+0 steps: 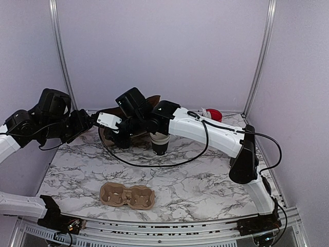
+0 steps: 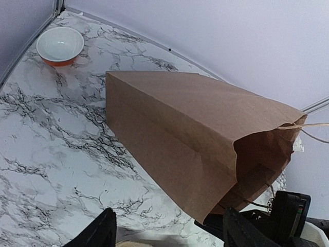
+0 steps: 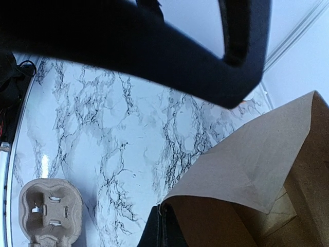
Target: Pack the takeout coffee
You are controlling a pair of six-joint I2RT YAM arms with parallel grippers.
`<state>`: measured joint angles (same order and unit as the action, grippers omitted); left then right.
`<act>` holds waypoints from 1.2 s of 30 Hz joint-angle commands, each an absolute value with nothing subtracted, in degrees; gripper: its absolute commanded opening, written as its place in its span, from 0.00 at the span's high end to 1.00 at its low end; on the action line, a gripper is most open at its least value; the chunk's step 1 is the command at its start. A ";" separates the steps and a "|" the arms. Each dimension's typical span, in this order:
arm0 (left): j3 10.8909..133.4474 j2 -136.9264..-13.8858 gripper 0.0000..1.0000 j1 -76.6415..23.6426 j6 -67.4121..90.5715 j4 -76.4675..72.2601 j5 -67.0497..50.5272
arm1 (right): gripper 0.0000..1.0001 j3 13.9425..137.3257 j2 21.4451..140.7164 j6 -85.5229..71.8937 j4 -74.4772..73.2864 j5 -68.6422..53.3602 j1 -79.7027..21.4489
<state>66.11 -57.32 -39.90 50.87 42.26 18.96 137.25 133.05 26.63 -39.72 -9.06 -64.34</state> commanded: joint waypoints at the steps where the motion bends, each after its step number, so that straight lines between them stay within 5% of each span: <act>1: 65.31 -57.98 0.28 -35.98 53.08 32.14 9.86 | 1.00 136.07 130.95 28.60 -34.83 -12.31 -68.29; 21: 66.88 -59.23 0.29 -22.95 50.27 30.95 -4.43 | 1.00 141.13 126.67 30.55 -39.80 -8.85 -68.07; 36: 67.42 -61.55 0.56 -21.13 46.00 34.97 -7.27 | 1.00 141.26 127.73 31.25 -41.65 -6.55 -68.20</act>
<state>65.84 -60.03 -21.80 48.29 32.27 -6.39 138.72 128.99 30.74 -41.78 -6.04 -67.88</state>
